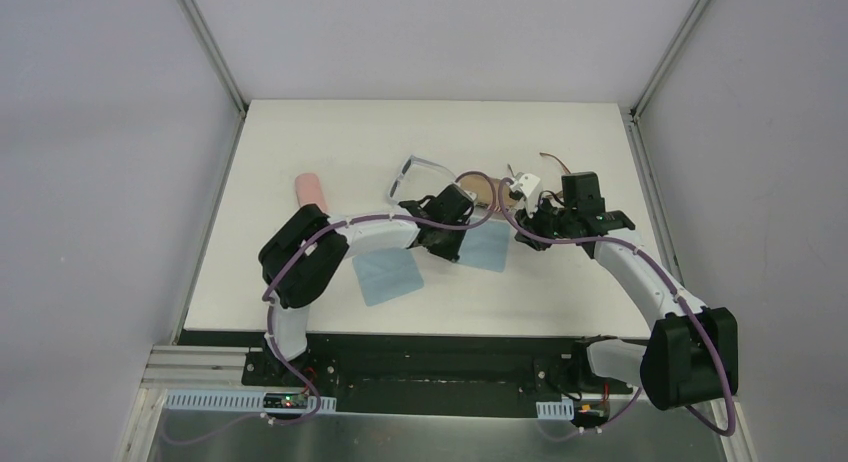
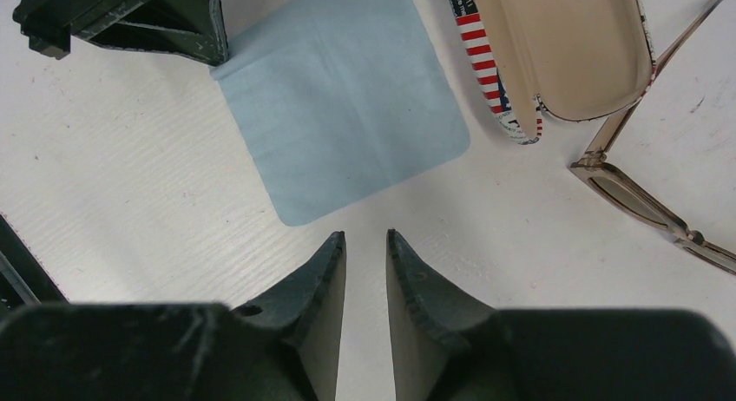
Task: Organize the sunglasses
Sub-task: Move the glasses cleaning cloth to the center of the board.
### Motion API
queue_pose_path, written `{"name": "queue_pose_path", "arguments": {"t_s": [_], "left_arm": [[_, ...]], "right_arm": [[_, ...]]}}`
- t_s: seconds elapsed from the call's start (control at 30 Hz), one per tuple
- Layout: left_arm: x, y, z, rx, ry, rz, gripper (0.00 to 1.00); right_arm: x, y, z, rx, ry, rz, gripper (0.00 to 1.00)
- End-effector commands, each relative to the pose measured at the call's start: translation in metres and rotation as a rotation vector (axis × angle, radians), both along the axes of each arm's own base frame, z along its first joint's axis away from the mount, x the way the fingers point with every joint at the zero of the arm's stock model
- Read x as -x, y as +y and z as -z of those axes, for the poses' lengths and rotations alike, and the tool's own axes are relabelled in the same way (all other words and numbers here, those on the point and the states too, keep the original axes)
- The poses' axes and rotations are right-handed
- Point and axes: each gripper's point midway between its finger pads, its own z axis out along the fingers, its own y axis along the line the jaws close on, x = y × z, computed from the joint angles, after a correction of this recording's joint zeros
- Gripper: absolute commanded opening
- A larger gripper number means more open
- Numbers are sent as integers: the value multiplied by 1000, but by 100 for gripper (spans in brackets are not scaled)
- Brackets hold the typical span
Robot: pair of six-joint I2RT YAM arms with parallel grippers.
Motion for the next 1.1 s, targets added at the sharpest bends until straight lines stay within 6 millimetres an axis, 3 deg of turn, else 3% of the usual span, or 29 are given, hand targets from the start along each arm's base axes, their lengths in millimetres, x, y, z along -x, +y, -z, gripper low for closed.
{"name": "queue_pose_path", "arguments": {"t_s": [0.0, 0.13, 0.4, 0.73, 0.93, 1.03, 1.07], "left_arm": [[13, 0, -11, 0, -20, -11, 0], [23, 8, -12, -9, -11, -17, 0], [48, 33, 6, -60, 30, -35, 0], [83, 41, 3, -47, 67, -5, 0], [87, 49, -15, -35, 40, -9, 0], [68, 50, -43, -24, -62, -48, 2], [58, 52, -53, -19, -103, -69, 11]], "right_arm": [[-3, 5, -9, -35, -38, -20, 26], [-2, 5, -9, -38, -36, -23, 26], [0, 6, -10, -42, -30, -26, 26], [6, 8, -11, -50, -24, -51, 27], [7, 11, -11, -62, -6, -61, 27], [7, 12, -12, -72, -1, -64, 27], [8, 13, -12, -74, 4, -65, 27]]}}
